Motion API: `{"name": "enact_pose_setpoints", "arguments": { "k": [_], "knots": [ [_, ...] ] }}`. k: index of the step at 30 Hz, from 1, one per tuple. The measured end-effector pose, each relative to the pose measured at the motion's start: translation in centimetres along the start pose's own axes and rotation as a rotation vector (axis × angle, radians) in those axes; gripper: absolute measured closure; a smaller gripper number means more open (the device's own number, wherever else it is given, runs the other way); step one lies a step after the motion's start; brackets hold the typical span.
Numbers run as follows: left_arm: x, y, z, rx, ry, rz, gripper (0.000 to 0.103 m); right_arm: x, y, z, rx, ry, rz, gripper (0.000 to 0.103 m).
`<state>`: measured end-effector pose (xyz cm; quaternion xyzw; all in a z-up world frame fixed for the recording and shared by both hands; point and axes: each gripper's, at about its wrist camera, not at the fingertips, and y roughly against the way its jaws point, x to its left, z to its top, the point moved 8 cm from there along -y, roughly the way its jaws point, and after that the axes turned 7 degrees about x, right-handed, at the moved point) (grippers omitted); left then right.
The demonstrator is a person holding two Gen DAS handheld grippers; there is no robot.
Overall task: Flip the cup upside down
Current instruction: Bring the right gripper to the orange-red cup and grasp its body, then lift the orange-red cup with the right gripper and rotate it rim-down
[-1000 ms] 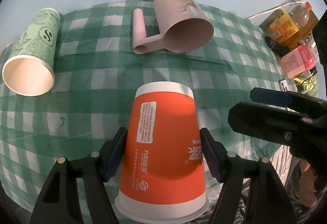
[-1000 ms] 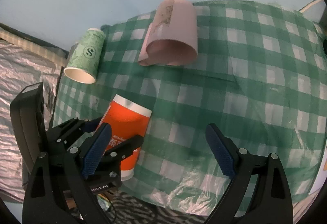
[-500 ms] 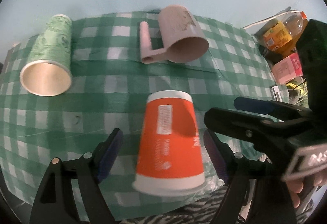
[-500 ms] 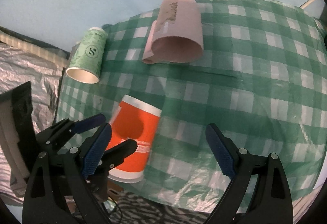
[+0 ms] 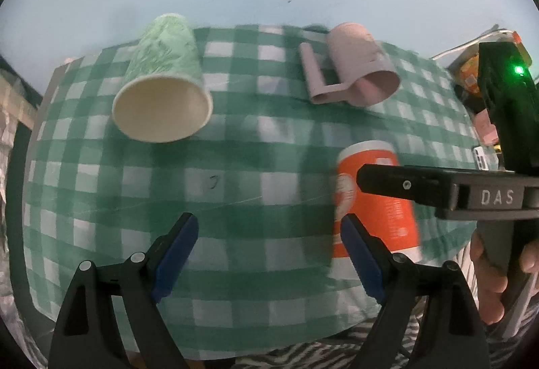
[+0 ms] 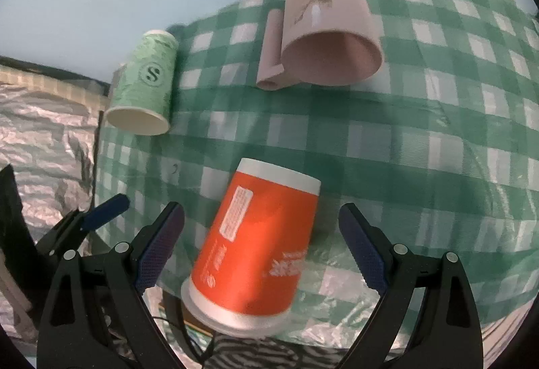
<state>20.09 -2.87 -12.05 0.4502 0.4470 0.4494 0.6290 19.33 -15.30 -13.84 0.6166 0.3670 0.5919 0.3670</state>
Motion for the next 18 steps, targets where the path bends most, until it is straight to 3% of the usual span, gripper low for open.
{"name": "enact_pose_setpoints", "arguments": {
  "k": [4,10,18],
  "knots": [
    [0.8,-0.8,-0.2,0.007,0.01,-0.005,0.015,0.0,-1.8,0.0,0.047,-0.016,-0.002,0.011],
    [0.8,-1.9,-0.4,0.02,0.011,-0.02,0.015,-0.6,-2.8,0.0,0.082,-0.039,-0.018,0.023],
    [0.5,-2.5,-0.3,0.026,0.016,-0.033,0.015,-0.8,-3.0,-0.2,0.108,-0.022,-0.029,0.03]
  ]
}}
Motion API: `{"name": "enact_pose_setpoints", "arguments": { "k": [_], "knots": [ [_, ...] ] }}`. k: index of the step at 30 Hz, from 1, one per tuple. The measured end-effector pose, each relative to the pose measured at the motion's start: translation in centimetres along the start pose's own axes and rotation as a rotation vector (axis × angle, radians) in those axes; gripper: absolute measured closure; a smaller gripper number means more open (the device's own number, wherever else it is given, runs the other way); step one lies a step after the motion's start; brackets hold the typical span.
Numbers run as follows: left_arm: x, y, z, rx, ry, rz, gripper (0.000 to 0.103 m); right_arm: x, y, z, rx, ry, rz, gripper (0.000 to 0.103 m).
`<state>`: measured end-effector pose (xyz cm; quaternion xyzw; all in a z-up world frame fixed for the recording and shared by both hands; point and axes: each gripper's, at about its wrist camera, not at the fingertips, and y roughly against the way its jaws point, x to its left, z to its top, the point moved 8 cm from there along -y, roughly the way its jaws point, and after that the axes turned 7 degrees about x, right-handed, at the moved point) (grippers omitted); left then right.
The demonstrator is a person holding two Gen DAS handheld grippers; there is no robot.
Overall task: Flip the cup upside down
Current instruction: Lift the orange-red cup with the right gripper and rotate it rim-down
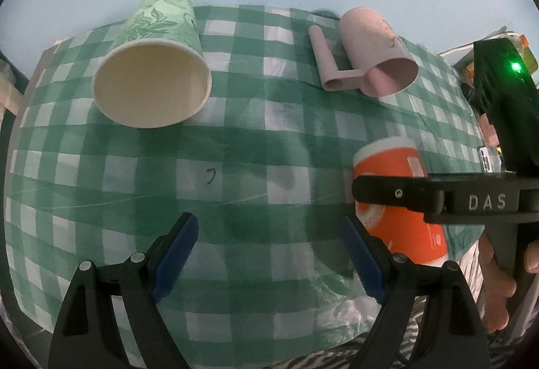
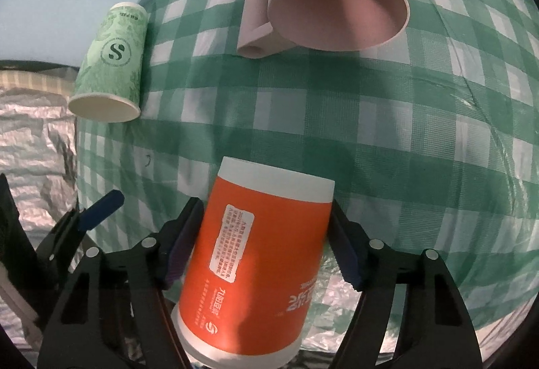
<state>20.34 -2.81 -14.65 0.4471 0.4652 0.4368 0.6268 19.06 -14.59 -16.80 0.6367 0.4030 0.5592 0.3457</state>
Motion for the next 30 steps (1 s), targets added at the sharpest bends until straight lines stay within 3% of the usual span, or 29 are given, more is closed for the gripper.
{"name": "enact_pose_setpoints", "arguments": {
  "k": [5,10,17,21,25,30],
  "knots": [
    [-0.1,0.0,-0.1,-0.01,0.012,-0.016,0.015,0.6,0.4,-0.2,-0.028,0.042,0.025,0.034],
    [0.0,0.5,-0.6,-0.035,0.026,-0.046,0.015,1.2,2.7,-0.7,-0.144,0.128,-0.002,0.034],
    [-0.4,1.5,-1.5,-0.11,0.036,-0.049,0.015,3.2,7.2,-2.1,-0.42,0.296,-0.081,0.034],
    [-0.7,1.1,-2.2,-0.12,0.04,-0.064,0.015,4.4,8.9,-2.5,-0.654,0.398,-0.225,0.034],
    [-0.8,0.5,-2.6,-0.118,0.051,-0.07,0.015,5.3,8.9,-2.6,-0.831,0.463,-0.33,0.035],
    [-0.6,0.2,-2.8,-0.121,0.06,-0.086,0.015,5.5,8.5,-2.4,-0.947,0.474,-0.372,0.035]
  ]
}}
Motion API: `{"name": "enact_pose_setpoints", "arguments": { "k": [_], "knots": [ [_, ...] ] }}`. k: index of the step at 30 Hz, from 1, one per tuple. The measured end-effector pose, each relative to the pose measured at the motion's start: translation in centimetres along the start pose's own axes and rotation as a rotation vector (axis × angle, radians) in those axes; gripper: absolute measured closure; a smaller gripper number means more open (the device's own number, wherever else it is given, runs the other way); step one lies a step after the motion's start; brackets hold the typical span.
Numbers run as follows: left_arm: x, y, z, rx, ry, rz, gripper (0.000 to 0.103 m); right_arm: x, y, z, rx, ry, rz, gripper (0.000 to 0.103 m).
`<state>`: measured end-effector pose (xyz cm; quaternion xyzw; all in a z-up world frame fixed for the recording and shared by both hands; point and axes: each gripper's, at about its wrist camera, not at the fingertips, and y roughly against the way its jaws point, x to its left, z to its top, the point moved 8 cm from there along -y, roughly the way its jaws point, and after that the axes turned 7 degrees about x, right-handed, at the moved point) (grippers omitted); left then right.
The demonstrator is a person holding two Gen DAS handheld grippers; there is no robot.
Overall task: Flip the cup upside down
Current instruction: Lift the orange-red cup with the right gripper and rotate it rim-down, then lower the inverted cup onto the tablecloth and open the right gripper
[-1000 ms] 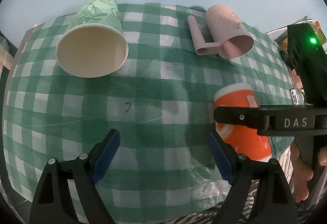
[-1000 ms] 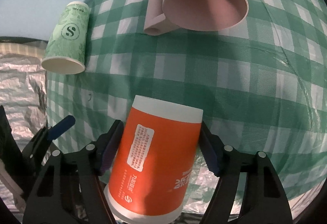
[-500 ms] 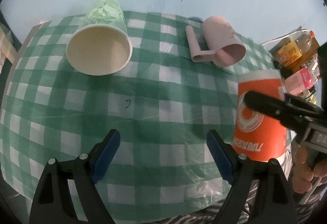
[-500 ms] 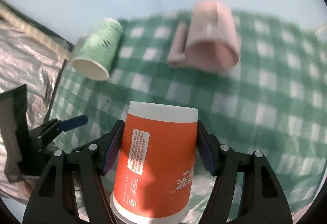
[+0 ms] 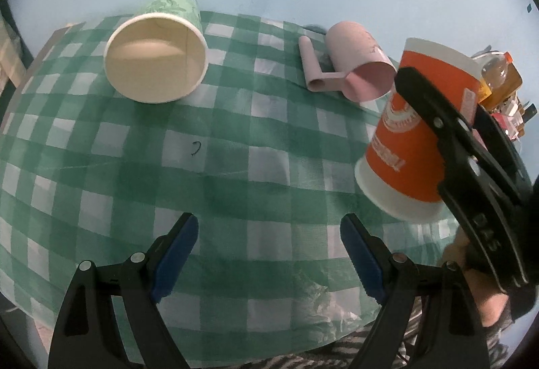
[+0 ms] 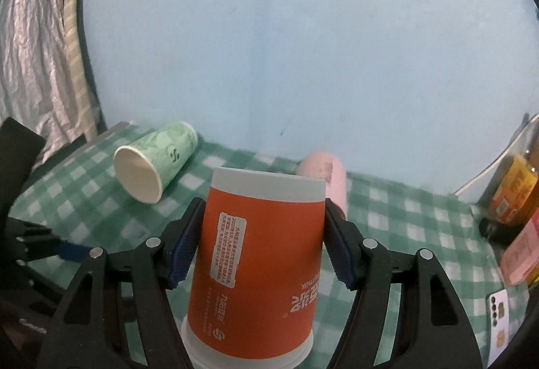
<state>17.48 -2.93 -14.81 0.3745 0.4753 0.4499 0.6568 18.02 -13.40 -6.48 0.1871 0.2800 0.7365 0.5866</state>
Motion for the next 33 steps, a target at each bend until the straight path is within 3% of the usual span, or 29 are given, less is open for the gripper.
{"name": "enact_pose_setpoints", "arguments": {
  "k": [13,20,30,33],
  "knots": [
    [0.6,0.8,-0.6,-0.021,0.001,0.019,0.015,-0.6,-3.6,-0.3,0.045,-0.003,-0.068,0.035],
    [0.1,1.1,-1.2,-0.038,-0.002,0.014,0.015,-0.5,-1.9,-1.8,0.015,-0.001,-0.062,0.035],
    [-0.2,1.5,-2.4,-0.08,0.01,0.018,0.015,-0.9,-0.7,-3.4,0.049,-0.043,-0.012,0.035],
    [-0.3,2.4,-2.5,-0.125,0.007,0.051,0.015,-1.4,-0.4,-3.4,0.051,-0.067,-0.004,0.023]
  ]
}}
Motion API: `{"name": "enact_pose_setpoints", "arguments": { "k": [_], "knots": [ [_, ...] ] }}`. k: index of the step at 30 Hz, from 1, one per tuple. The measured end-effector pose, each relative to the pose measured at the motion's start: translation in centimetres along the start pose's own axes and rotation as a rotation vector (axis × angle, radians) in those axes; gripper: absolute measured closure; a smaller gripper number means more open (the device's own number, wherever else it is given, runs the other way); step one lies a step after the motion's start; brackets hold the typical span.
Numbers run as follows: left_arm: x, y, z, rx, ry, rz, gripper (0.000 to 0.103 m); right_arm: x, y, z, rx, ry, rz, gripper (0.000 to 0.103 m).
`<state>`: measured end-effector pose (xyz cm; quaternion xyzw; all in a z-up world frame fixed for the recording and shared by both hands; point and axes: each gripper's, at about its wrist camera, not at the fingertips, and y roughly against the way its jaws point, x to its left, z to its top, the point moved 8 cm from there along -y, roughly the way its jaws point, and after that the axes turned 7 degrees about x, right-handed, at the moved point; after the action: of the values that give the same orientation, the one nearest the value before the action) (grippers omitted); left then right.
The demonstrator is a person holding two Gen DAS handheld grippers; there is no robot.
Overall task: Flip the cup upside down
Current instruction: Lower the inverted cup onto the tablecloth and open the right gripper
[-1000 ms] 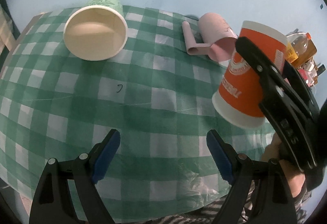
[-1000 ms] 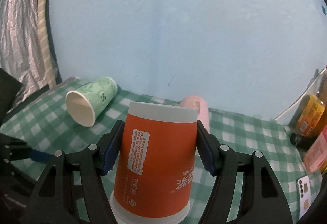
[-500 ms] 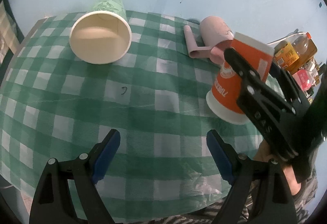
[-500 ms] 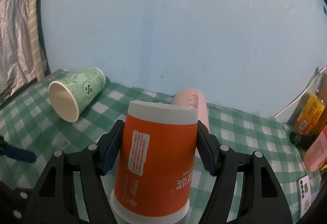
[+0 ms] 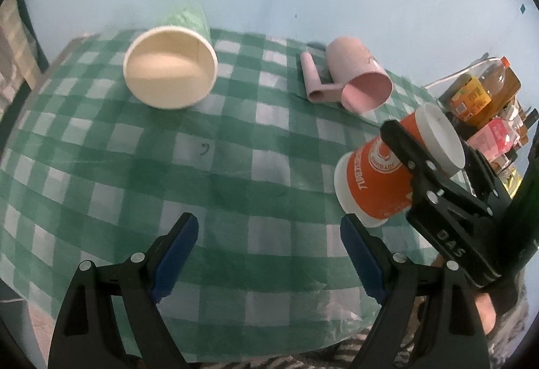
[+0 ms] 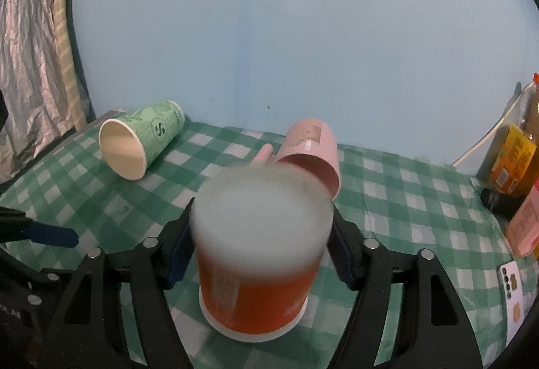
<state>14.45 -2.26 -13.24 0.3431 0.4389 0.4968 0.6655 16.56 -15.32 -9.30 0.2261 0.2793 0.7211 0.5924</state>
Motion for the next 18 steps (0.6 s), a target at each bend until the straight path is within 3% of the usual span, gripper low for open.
{"name": "enact_pose_setpoints", "arguments": {
  "k": [5,9,18],
  "knots": [
    [-0.2,2.0,0.6,-0.096,-0.001,0.044,0.015,-0.9,1.5,0.4,-0.021,-0.044,0.01,0.012],
    [-0.5,3.9,1.1,-0.181,-0.002,0.07,0.015,-1.6,3.6,1.0,-0.044,-0.074,0.012,0.011],
    [-2.0,8.6,0.7,-0.417,-0.04,0.128,0.003,-3.7,9.4,1.1,-0.16,-0.156,-0.044,0.01]
  ]
}}
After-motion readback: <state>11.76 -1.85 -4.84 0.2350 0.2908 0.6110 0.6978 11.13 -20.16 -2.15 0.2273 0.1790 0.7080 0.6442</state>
